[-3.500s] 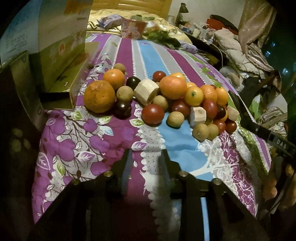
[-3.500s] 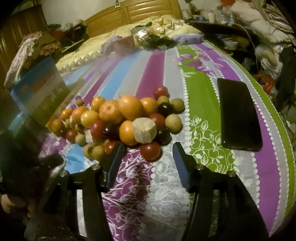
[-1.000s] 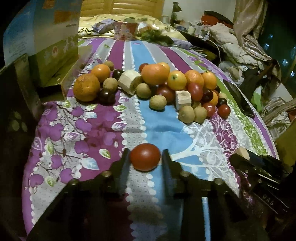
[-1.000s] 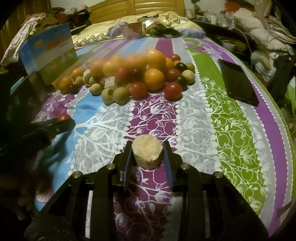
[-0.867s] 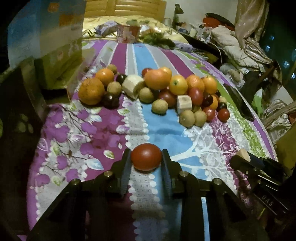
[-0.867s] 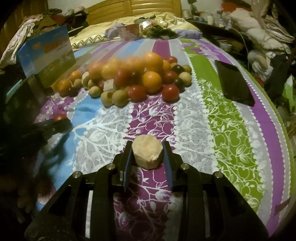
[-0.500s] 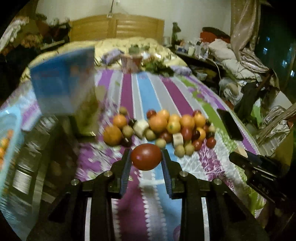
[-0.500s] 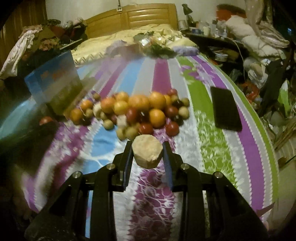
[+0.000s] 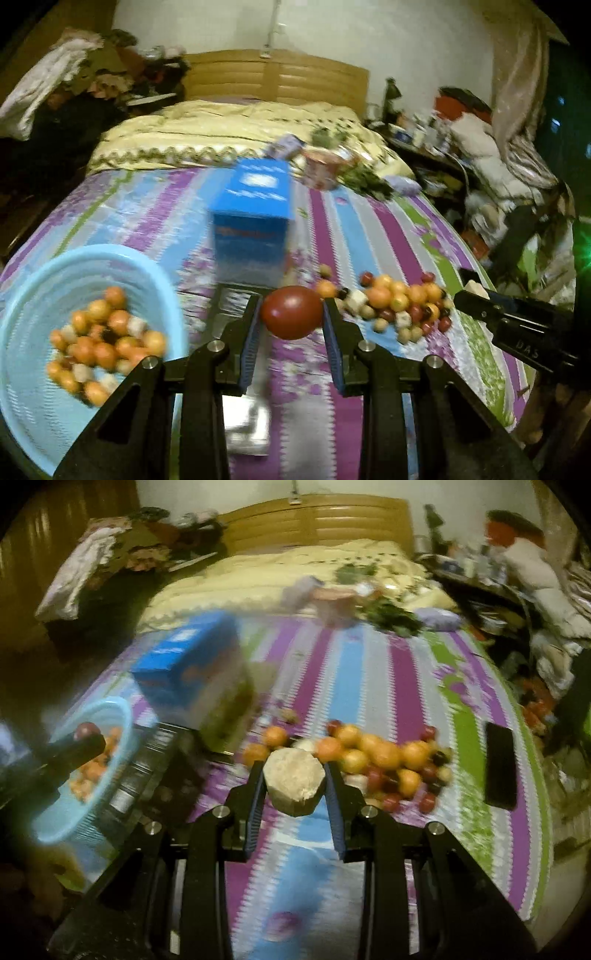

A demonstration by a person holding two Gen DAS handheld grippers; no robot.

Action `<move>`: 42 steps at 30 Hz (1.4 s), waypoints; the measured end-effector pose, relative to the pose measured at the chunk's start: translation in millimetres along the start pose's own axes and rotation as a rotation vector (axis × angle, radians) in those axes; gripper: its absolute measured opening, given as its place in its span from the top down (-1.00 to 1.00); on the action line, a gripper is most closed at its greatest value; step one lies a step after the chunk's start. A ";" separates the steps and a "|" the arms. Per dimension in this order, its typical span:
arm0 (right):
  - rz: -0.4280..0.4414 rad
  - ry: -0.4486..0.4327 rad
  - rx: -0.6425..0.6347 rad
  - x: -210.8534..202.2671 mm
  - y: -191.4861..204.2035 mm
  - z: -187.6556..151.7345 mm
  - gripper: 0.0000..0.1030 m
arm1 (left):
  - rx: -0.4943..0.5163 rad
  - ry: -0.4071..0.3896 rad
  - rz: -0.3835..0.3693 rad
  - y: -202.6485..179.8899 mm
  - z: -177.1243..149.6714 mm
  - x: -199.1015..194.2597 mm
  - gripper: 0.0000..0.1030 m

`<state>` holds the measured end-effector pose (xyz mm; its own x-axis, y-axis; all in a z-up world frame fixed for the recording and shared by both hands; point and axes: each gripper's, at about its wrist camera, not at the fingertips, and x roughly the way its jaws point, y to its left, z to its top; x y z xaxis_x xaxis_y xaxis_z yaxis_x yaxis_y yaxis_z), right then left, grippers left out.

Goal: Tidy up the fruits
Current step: 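Carry the tomato and pale cube in both tools over the blue basket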

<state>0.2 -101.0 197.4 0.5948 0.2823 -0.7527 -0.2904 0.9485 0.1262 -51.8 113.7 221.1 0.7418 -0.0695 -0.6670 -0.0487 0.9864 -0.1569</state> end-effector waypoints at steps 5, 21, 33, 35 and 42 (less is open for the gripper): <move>0.116 0.035 -0.020 11.0 52.4 24.9 0.38 | -0.076 -0.035 0.072 62.6 17.1 -28.8 0.37; 0.297 0.156 -0.225 55.9 207.1 54.7 0.38 | -0.248 0.051 0.176 206.2 4.6 -44.9 0.37; 0.329 0.374 -0.344 106.5 257.7 57.4 0.38 | -0.357 0.252 0.181 277.2 -16.4 -25.1 0.37; 0.318 0.406 -0.368 113.6 260.3 58.7 0.38 | -0.374 0.279 0.175 283.3 -17.5 -20.9 0.37; 0.283 0.463 -0.428 124.8 265.3 62.8 0.38 | -0.390 0.356 0.143 288.6 -21.0 -0.9 0.37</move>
<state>44.5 194.9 177.5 0.0992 0.3298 -0.9388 -0.7140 0.6808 0.1638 -80.6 395.3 161.1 0.4404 -0.0512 -0.8963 -0.4271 0.8662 -0.2593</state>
